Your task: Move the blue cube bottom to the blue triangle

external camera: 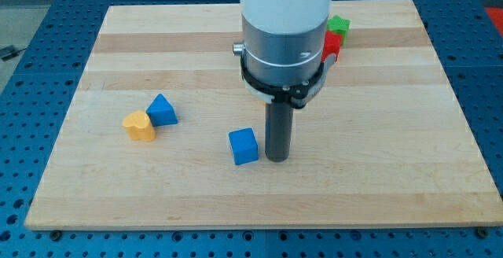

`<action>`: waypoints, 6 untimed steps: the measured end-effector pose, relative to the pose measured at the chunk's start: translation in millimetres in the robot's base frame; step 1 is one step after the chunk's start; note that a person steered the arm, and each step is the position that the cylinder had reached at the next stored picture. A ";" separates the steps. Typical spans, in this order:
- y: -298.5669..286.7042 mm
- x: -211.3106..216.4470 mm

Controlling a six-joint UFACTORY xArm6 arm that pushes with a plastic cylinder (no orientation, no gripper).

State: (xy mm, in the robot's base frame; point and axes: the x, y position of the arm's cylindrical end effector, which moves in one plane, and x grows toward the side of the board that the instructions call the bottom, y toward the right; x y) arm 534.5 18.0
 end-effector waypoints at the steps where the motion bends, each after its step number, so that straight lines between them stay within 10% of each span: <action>1: -36.2 -6.9; 4: -116.1 -34.2; 6: 25.9 -41.5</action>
